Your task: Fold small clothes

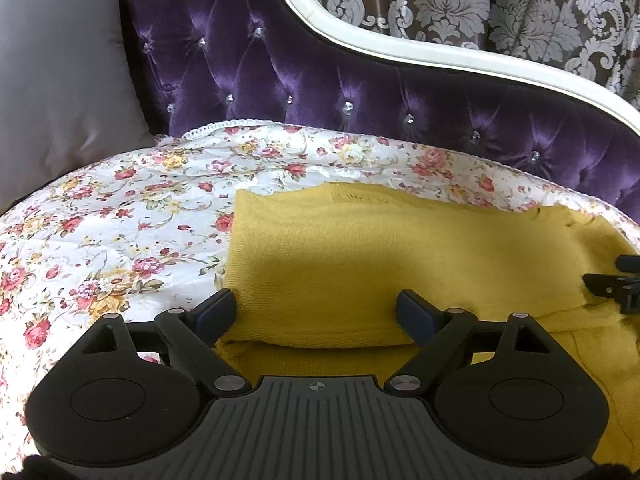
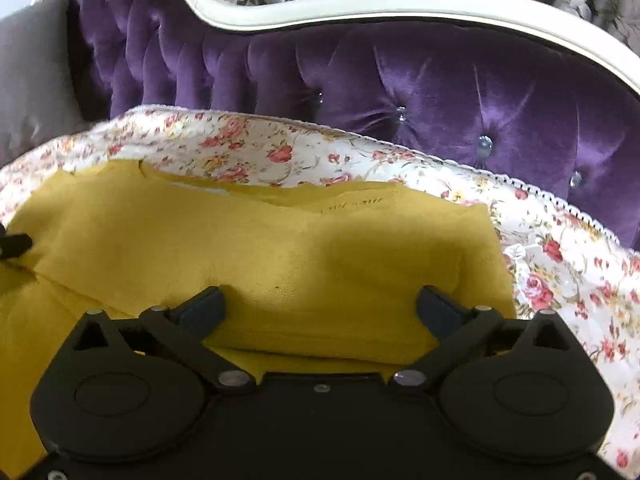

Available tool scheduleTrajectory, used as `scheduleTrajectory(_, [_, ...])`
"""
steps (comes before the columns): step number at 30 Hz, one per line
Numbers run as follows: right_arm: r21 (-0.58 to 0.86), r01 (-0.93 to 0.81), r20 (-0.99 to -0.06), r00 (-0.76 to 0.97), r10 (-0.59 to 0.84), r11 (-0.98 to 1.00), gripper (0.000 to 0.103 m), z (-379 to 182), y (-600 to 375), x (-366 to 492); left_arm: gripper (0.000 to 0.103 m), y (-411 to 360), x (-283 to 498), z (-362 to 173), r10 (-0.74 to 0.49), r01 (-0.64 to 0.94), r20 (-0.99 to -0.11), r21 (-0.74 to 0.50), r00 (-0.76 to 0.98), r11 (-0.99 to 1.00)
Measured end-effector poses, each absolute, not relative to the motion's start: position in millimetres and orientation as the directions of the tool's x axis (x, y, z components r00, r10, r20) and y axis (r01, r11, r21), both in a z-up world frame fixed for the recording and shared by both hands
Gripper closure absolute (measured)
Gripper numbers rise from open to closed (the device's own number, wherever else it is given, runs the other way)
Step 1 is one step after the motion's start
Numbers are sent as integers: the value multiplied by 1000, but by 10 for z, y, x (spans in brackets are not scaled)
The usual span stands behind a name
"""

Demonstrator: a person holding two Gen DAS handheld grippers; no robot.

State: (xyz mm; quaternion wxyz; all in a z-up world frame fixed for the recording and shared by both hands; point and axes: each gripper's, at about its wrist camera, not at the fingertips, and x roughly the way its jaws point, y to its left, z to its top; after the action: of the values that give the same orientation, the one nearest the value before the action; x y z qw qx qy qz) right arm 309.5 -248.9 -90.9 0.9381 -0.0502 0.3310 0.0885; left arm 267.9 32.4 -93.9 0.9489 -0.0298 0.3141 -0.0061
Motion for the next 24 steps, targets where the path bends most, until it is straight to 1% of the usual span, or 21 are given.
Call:
scheduleTrajectory(3, [-4,-212,-647,746,159,977,1,-879,-2541,3128,16,329,2710,-903,-50,29,-624,-45,780,999])
scheduleTrajectory(6, [-13,-216,-646,747,157,976,3,-823,-2522,3093,17,348,2718,-824,-61,38,-659,-49,750,998])
scheduleTrajectory(9, [-31,-204,-605,783,144,978,5,-645,-2462,2940,18,350,2645,-724,-59,39,-676,-44,734,998])
scheduleTrajectory(14, [40,-199,-529,827,190,979,4,-232,-2428,2512,18,386,2358,-455,-85,31,-688,-90,720,995])
scheduleTrajectory(19, [97,-181,-502,840,205,979,3,61,-2426,2029,18,359,2002,-218,-93,50,-688,-82,720,995])
scheduleTrajectory(24, [166,-127,-495,847,194,978,3,158,-2449,1486,18,329,1652,-63,-67,31,-705,-63,706,997])
